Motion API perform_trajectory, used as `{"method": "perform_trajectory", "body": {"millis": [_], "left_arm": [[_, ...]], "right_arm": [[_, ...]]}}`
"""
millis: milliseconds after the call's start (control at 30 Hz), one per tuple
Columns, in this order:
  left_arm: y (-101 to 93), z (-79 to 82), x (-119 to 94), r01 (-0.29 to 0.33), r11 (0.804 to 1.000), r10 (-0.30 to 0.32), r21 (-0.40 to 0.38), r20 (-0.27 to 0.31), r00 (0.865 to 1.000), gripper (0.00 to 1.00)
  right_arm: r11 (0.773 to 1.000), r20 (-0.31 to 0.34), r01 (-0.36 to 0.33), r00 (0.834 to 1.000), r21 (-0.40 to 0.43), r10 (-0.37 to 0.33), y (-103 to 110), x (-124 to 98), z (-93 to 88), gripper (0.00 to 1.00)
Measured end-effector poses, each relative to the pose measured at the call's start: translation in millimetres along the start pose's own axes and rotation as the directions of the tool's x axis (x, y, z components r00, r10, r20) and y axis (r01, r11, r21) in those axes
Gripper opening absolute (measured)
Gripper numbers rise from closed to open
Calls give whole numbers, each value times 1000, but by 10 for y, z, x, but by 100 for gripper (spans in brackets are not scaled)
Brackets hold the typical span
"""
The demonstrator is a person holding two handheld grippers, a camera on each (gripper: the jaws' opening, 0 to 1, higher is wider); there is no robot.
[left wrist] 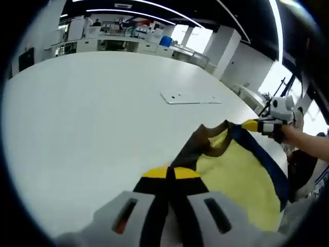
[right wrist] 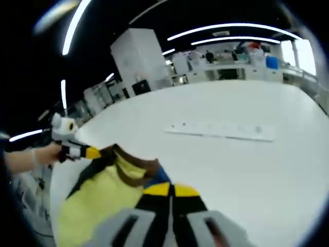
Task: Fold the garment on the visible template until the final outline fits inside the template.
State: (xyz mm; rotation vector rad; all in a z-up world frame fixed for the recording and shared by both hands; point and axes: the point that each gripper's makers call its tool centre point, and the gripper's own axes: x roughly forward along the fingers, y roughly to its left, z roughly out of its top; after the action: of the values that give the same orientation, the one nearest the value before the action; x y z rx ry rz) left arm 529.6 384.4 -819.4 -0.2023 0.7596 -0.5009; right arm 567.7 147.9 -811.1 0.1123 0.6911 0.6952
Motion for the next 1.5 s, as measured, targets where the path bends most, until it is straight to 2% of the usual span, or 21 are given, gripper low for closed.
{"method": "perform_trajectory", "body": {"millis": [333, 533, 633, 667, 800, 933, 1133, 1300, 1367, 1500], "left_arm": [[78, -128, 47, -21, 1000, 20, -18, -26, 999, 0], [45, -136, 32, -13, 1000, 13, -5, -16, 1000, 0], [10, -132, 13, -10, 1000, 10, 8, -11, 1000, 13], [-8, -124, -4, -11, 1000, 11, 30, -6, 1000, 19], [-81, -119, -80, 3, 998, -3, 55, 2, 1000, 25], [-107, -92, -160, 2, 997, -4, 83, 25, 1000, 49], [-271, -64, -362, 26, 993, -33, 114, 60, 998, 73], [-347, -90, -498, 17, 981, -28, 194, 51, 998, 95], [-390, -98, -582, 22, 983, -32, 185, 52, 998, 98], [-491, -67, -722, 27, 984, -41, 177, 79, 996, 98]], "right_arm": [[1000, -20, 20, 1000, 5, -20, -26, 149, -50, 0], [1000, -31, 23, 999, -21, -23, 27, 120, -78, 0], [1000, -36, 15, 999, -26, -16, 46, 102, -82, 0], [999, -36, 16, 999, -43, -18, 78, 67, -88, 3], [997, -39, -11, 999, -80, 8, 137, 33, -66, 24], [992, -34, -36, 999, -122, 32, 213, -31, -25, 49], [987, -36, -47, 998, -152, 42, 265, -136, -31, 81], [990, -25, -41, 999, -138, 37, 320, -221, -17, 96], [988, -19, -33, 999, -148, 31, 355, -287, -19, 99], [988, -15, -38, 999, -152, 36, 407, -370, -30, 99]]}}
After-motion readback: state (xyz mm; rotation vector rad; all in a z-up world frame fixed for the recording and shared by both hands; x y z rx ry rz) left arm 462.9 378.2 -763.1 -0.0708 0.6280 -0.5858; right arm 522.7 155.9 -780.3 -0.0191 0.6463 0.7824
